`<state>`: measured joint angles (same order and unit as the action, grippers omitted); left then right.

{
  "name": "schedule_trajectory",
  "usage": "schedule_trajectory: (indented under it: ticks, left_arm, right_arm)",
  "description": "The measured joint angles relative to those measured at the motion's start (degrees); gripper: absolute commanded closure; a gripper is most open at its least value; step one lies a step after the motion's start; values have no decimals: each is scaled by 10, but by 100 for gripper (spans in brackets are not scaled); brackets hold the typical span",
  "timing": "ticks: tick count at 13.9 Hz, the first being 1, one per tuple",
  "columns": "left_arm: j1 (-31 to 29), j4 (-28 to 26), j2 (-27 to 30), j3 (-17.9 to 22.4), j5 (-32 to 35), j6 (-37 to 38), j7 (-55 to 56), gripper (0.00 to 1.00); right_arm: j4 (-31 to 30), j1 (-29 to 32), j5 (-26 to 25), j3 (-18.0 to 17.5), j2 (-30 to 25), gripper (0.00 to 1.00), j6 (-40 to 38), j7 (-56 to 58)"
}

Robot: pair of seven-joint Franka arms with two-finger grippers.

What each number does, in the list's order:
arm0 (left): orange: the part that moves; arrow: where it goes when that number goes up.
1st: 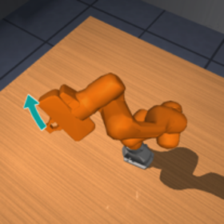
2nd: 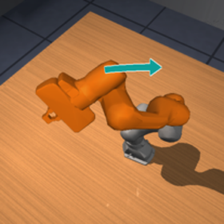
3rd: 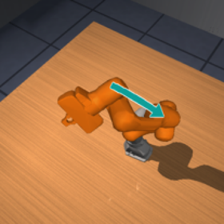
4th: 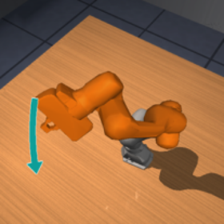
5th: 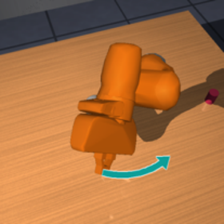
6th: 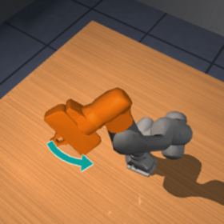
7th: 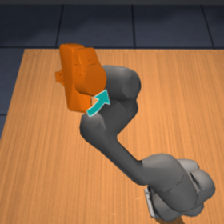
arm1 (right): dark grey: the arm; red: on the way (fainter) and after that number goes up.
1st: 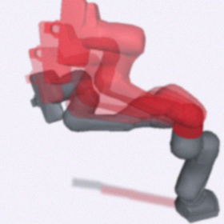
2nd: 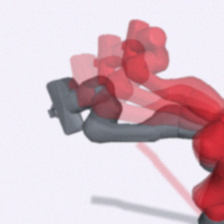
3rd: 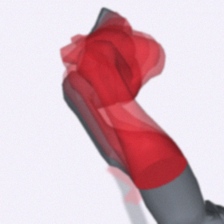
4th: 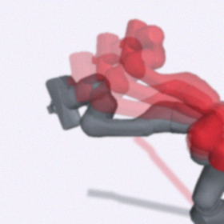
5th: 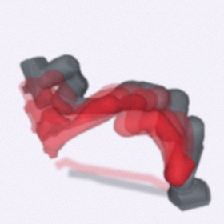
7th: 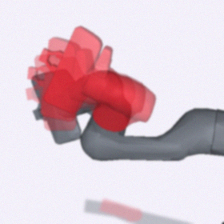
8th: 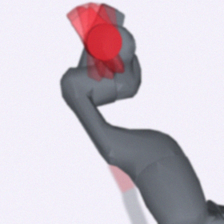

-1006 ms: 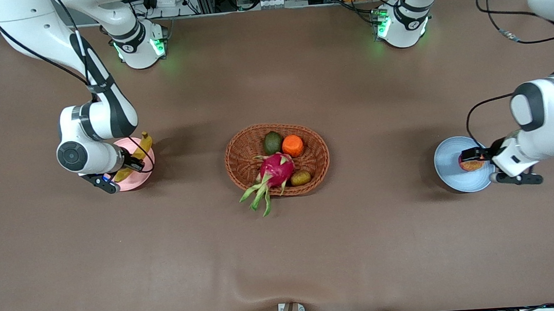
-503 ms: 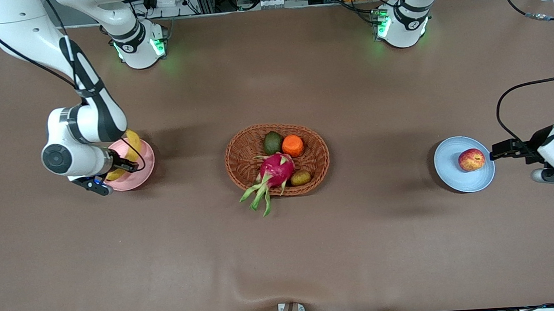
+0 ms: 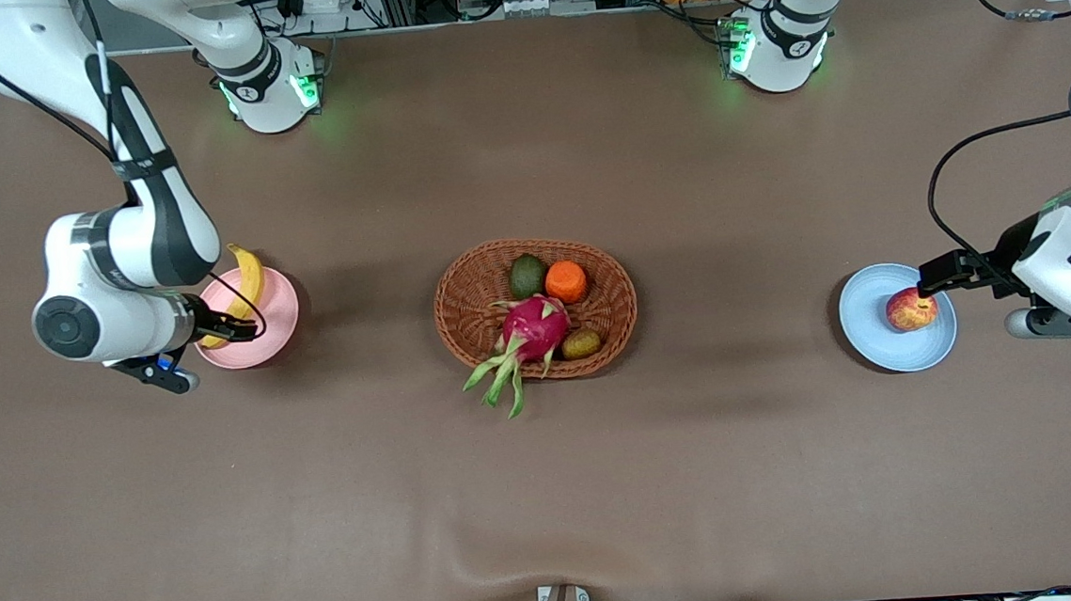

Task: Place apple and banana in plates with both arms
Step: 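Lower the banana onto the pink plate while the left gripper lowers the apple, then open both grippers and lift them away from the plates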

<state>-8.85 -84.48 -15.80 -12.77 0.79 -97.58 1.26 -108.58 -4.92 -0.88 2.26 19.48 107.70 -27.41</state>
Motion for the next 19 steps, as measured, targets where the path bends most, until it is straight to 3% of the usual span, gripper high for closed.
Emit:
schedule_trajectory:
  ticks: [6,10,12,19]
  left_arm:
    - [5,4,17,-4,0,13,51,0]
    - [72,5,57,90,-8,23,57,0]
    - [81,4,73,110,-10,39,57,0]
    - [93,-6,113,115,-17,67,79,0]
  right_arm:
    - [104,-62,0,-2,-41,0,-128,-8]
    - [213,-86,0,-4,-75,0,-239,-14]
    - [235,-86,0,-4,-91,0,-252,-14]
    - [294,-76,0,7,-118,0,-245,-14]
